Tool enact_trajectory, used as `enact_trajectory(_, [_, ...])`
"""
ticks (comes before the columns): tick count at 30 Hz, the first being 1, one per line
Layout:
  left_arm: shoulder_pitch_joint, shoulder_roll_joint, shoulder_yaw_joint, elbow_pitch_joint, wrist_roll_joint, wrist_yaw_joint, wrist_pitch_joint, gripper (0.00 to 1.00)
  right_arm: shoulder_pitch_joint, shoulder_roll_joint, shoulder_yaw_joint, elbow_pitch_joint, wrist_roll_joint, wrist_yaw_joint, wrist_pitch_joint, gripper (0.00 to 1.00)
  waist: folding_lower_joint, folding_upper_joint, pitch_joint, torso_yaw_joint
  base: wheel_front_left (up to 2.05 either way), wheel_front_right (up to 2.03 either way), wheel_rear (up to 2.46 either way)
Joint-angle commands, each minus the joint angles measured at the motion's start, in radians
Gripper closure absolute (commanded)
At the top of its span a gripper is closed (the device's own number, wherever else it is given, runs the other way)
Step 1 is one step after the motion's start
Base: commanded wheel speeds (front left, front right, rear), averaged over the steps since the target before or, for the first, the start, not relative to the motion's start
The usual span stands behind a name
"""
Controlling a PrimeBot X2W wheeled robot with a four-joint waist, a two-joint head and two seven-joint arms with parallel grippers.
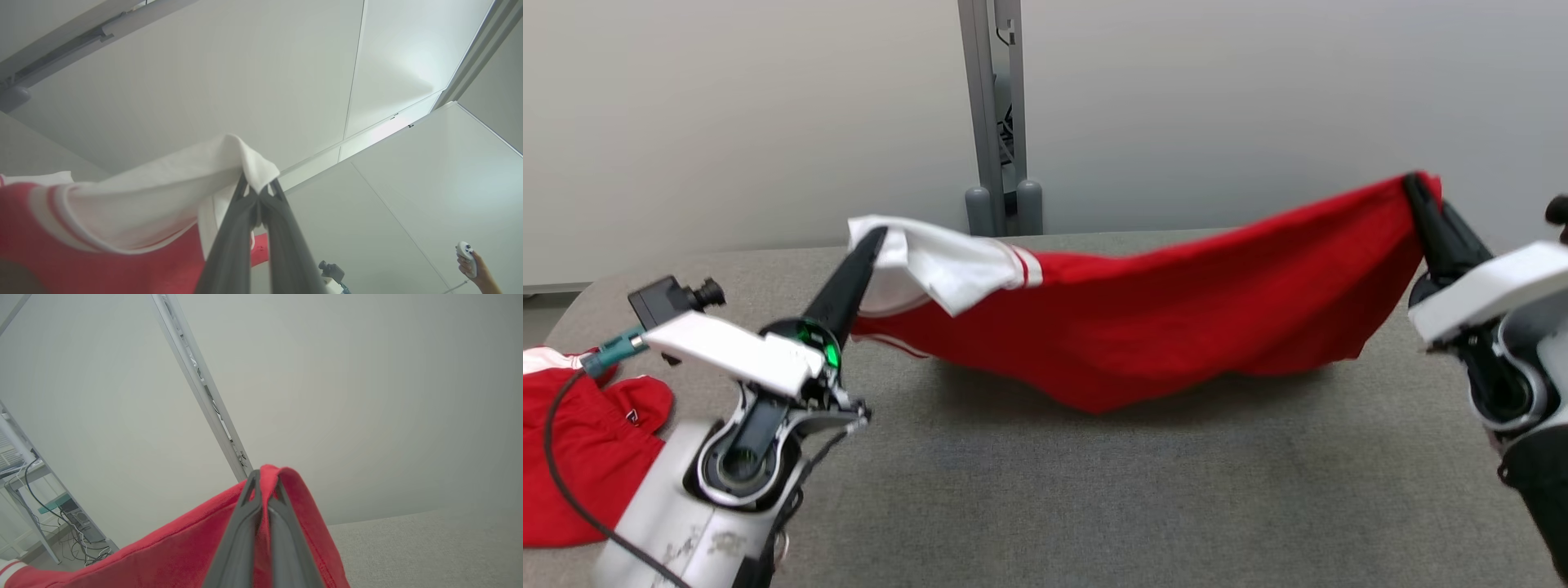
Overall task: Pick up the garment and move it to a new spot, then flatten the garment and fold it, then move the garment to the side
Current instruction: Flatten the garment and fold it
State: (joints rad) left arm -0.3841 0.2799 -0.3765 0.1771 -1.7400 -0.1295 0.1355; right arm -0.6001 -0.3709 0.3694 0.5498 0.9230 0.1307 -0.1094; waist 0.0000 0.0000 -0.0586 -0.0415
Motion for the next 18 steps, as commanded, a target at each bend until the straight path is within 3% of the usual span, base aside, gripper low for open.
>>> enact_trajectory(1, [-0.047,-0.008,0.012,0.036,0.008,0.004,-0.016,1.0,-0.036,-0.009,0.004,-0.01,0.016,0.0,0.011,1.0,0.0,0.0,-0.005,-0.003,0.0,0.0,0.0])
enact_trajectory(12, [-0.36,-0.107,0.089,0.302,0.04,0.137,-0.168,1.0,-0.263,0.001,0.011,-0.007,0.133,0.0,0.009,1.0,0.0,0.0,-0.025,-0.018,0.0,0.0,0.0])
enact_trajectory(18, [-0.491,-0.151,0.127,0.428,0.021,0.18,-0.211,1.0,-0.37,0.028,0.017,0.051,0.203,0.0,-0.031,1.0,0.0,0.0,-0.035,-0.024,0.0,0.0,0.0])
